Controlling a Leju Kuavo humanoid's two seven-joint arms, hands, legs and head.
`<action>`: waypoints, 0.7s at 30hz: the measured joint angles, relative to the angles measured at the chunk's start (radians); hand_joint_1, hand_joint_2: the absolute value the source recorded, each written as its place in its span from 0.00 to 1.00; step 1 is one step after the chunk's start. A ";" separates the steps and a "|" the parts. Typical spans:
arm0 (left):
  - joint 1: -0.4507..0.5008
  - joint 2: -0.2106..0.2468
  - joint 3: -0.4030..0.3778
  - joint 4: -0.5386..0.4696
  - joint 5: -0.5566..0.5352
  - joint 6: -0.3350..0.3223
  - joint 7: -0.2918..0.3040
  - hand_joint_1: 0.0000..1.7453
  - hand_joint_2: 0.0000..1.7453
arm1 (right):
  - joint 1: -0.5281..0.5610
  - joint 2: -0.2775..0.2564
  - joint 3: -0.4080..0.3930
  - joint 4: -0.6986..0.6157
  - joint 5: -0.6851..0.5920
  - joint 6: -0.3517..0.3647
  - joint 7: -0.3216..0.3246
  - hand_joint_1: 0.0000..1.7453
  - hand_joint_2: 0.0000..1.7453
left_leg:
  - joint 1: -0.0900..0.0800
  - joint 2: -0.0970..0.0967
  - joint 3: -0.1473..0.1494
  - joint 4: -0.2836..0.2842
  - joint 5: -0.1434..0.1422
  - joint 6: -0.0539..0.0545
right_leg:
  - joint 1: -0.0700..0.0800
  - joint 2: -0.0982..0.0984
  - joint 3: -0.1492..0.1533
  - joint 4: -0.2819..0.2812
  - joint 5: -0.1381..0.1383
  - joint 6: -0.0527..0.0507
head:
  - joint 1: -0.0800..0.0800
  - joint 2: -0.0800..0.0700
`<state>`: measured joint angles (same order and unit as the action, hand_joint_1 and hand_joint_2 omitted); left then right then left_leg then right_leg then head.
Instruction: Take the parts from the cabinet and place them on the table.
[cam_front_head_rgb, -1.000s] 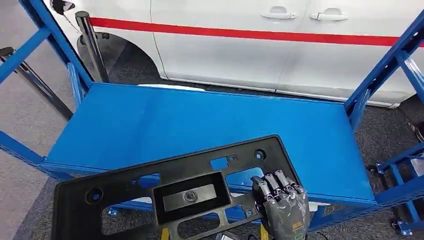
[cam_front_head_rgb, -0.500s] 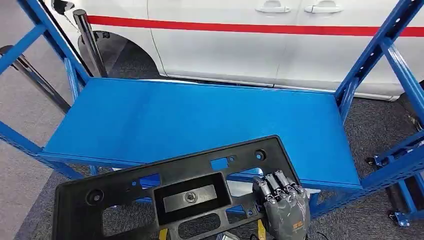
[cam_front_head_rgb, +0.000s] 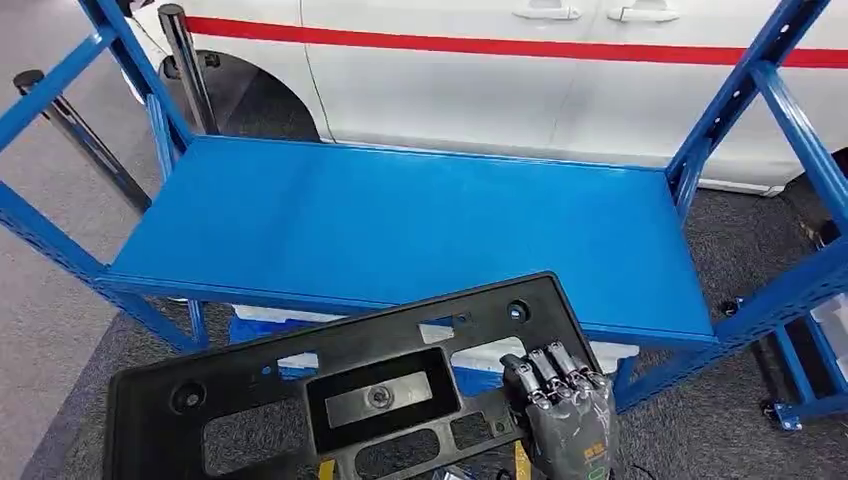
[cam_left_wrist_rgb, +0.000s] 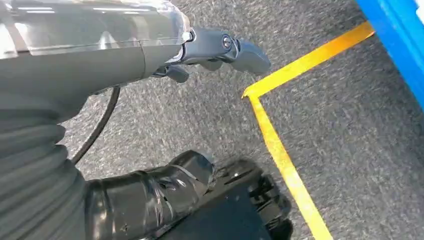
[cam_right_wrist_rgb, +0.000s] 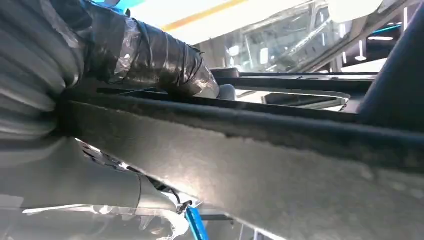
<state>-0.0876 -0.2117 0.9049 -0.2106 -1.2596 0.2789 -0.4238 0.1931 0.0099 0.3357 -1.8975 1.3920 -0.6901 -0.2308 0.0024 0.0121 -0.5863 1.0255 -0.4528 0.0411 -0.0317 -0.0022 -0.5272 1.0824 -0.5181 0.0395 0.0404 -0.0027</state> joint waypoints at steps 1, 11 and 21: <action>0.000 0.000 0.000 0.000 0.000 0.000 0.000 0.00 1.00 | -0.001 0.000 0.000 0.000 0.000 0.000 -0.001 1.00 1.00 | -0.004 -0.001 -0.011 0.010 0.002 -0.009 | 0.012 0.002 0.021 -0.038 -0.021 -0.006 | 0.001 0.000; 0.003 -0.001 0.002 0.000 0.000 0.000 0.000 0.00 1.00 | 0.000 0.001 -0.004 0.000 -0.002 0.000 -0.002 1.00 1.00 | 0.005 -0.004 -0.063 0.115 -0.095 -0.049 | 0.011 -0.002 -0.031 -0.046 0.026 -0.067 | -0.002 0.000; 0.003 -0.001 0.003 0.000 0.000 0.000 0.001 0.00 1.00 | 0.001 0.006 -0.007 0.001 -0.014 0.000 -0.010 1.00 1.00 | 0.004 -0.005 0.064 0.100 -0.070 -0.039 | 0.021 -0.002 -0.110 -0.033 0.082 -0.065 | -0.002 0.000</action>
<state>-0.0848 -0.2129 0.9075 -0.2106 -1.2593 0.2789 -0.4227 0.1943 0.0156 0.3284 -1.8967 1.3779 -0.6905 -0.2407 0.0060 0.0069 -0.5221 1.1260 -0.5230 0.0024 -0.0103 -0.0042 -0.6367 1.0490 -0.4356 -0.0251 0.0385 -0.0027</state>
